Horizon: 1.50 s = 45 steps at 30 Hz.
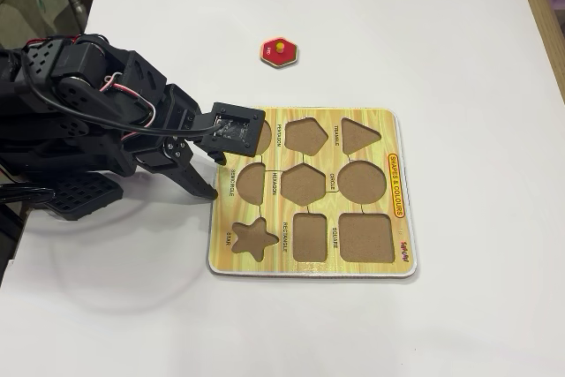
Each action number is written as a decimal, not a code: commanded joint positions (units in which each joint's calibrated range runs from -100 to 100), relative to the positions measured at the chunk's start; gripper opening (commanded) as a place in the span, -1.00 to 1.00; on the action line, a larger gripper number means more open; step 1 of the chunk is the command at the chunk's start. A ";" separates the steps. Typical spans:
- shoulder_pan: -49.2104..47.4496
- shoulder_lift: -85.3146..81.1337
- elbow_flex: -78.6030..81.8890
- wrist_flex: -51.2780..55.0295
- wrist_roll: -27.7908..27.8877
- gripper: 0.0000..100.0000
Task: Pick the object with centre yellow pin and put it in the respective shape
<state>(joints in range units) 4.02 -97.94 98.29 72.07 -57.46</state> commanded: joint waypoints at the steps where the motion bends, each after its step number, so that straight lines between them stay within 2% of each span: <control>1: 0.08 0.78 0.36 0.19 0.40 -0.64; 45: 0.18 0.53 0.36 2.44 0.35 -0.63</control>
<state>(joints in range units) 4.02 -97.94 98.29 72.15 -57.46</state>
